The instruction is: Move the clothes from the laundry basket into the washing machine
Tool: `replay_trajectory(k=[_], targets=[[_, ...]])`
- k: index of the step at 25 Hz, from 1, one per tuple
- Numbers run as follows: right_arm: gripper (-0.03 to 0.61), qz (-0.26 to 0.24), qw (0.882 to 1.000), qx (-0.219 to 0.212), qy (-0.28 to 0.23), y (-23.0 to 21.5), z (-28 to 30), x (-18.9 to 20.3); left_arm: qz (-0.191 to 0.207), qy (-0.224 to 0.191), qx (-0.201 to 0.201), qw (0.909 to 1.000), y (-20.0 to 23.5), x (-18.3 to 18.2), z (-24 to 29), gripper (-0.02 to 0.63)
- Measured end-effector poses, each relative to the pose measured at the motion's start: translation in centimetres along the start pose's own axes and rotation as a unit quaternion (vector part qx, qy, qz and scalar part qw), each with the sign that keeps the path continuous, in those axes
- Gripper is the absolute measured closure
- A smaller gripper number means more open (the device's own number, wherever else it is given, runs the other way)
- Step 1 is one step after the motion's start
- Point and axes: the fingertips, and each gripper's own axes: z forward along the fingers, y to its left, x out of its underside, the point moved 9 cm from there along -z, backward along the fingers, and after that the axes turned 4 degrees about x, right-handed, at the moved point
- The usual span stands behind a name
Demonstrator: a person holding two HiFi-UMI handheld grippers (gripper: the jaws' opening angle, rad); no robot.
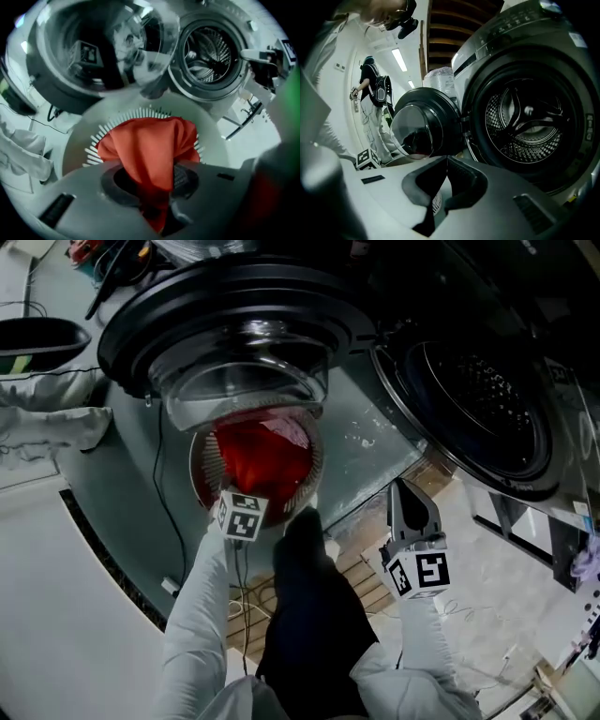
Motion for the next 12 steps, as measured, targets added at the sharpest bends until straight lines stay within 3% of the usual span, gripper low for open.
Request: replay_trajectory(k=[12], targets=[[0.561,0.001,1.0,-0.011,-0.019,1.8,-6.5,-7.1,-0.005,-0.07,-0.008,0.9975,-3.4,-3.5,-13.3,0.494]])
